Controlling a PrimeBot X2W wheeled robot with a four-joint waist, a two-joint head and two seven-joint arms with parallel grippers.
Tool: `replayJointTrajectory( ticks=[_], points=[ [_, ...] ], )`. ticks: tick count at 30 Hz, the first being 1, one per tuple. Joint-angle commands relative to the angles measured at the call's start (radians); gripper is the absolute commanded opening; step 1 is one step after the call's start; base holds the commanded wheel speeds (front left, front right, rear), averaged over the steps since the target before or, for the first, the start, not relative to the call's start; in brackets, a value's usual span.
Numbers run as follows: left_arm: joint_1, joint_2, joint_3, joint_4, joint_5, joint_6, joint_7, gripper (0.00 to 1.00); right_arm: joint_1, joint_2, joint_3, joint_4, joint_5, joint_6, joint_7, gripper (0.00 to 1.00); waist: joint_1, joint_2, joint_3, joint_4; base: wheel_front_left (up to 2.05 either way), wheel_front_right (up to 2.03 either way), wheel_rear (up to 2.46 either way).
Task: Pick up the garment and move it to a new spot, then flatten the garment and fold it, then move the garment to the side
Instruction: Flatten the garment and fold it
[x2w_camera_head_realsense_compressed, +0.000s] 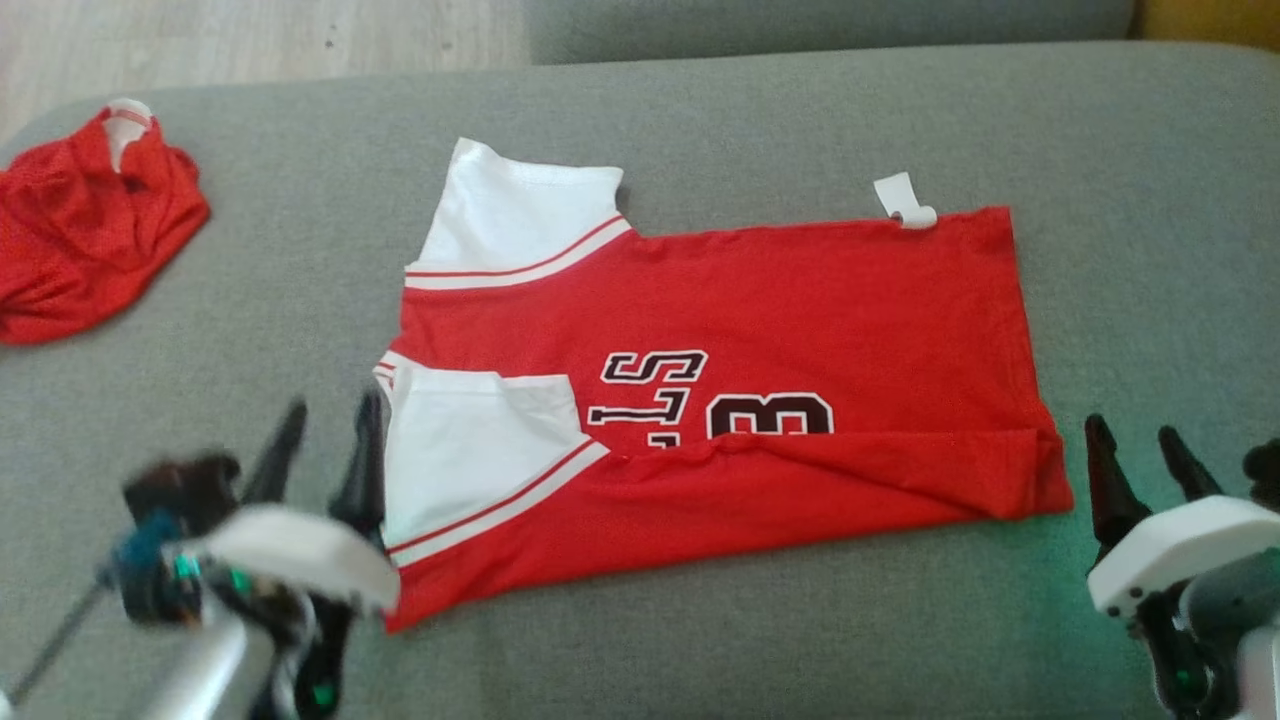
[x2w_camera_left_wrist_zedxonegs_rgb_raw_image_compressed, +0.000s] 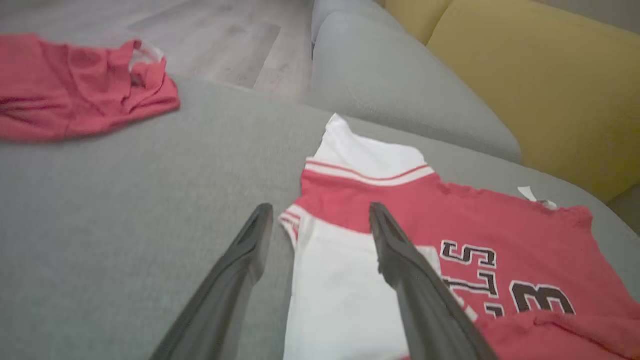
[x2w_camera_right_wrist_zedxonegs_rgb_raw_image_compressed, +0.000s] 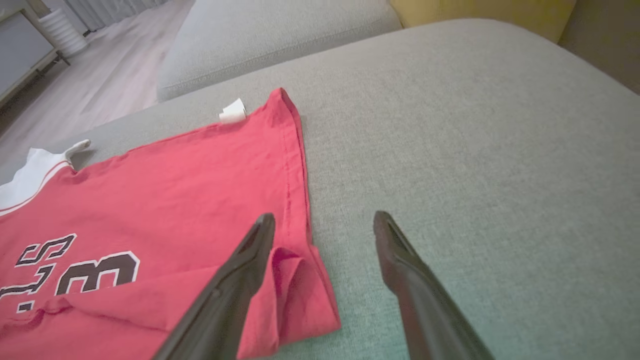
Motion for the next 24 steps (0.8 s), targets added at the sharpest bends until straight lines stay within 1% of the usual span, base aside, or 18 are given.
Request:
replayJointTrajectory(
  ticks=[1, 5, 9, 10, 17, 19, 24],
  points=[
    [-0.119, 0.049, 0.048, -0.037, 0.021, -0.013, 0.02, 1.0, -0.057, -0.009, 0.023, -0.053, -0.016, 0.007, -0.01, 1.0, 0.0, -0.0001, 0.023, -0.017, 0.0, 0.0, 0.0],
    [-0.282, 0.1, 0.049, -0.016, 0.051, -0.042, 0.086, 1.0, -0.116, -0.009, 0.061, -0.081, -0.034, 0.007, -0.004, 1.0, 0.0, -0.0001, 0.065, -0.051, 0.0, 0.0, 0.0],
    [-0.451, 0.138, 0.049, 0.042, 0.059, -0.077, 0.17, 1.0, -0.184, -0.009, 0.119, -0.09, -0.04, 0.007, 0.001, 1.0, 0.0, -0.0001, 0.119, -0.096, 0.0, 0.0, 0.0],
    [-0.451, 0.138, 0.049, 0.042, 0.059, -0.077, 0.17, 1.0, -0.184, -0.009, 0.119, -0.09, -0.04, 0.007, 0.001, 1.0, 0.0, -0.0001, 0.119, -0.096, 0.0, 0.0, 0.0],
    [-0.661, 0.196, 0.031, 0.209, 0.057, -0.135, 0.326, 1.0, -0.297, -0.009, 0.224, -0.089, -0.044, 0.007, -0.001, 1.0, 0.0, -0.0001, 0.226, -0.187, 0.0, 0.0, 0.0],
    [-0.7, 0.214, 0.023, 0.256, 0.066, -0.144, 0.36, 1.0, -0.331, -0.009, 0.247, -0.09, -0.042, 0.007, -0.006, 1.0, 0.0, -0.0001, 0.259, -0.214, 0.0, 0.0, 0.0],
    [-0.765, 0.248, 0.014, 0.344, 0.086, -0.145, 0.414, 1.0, -0.397, -0.009, 0.29, -0.092, -0.031, 0.007, -0.024, 1.0, 0.0, -0.0001, 0.333, -0.271, 0.0, 0.0, 0.0]
  ],
)
